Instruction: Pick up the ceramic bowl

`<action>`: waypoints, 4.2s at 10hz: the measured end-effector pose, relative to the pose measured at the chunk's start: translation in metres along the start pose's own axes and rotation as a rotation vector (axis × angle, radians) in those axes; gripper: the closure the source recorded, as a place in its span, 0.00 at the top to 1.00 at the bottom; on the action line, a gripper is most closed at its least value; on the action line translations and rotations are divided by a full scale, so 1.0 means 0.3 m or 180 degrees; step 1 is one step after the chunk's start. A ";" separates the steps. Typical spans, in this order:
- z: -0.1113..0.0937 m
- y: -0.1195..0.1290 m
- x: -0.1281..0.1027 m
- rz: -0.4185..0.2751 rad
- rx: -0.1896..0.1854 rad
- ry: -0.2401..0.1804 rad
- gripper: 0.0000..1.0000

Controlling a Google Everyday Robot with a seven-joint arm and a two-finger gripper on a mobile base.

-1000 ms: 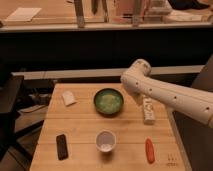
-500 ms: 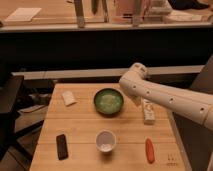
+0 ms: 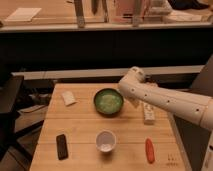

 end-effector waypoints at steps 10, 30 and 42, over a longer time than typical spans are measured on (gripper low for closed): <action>0.121 0.010 -0.039 -0.0322 0.0049 -0.0101 0.80; 0.276 0.016 -0.035 -0.0555 -0.0031 -0.0365 0.80; 0.324 0.014 -0.054 -0.0683 -0.0011 -0.0445 0.80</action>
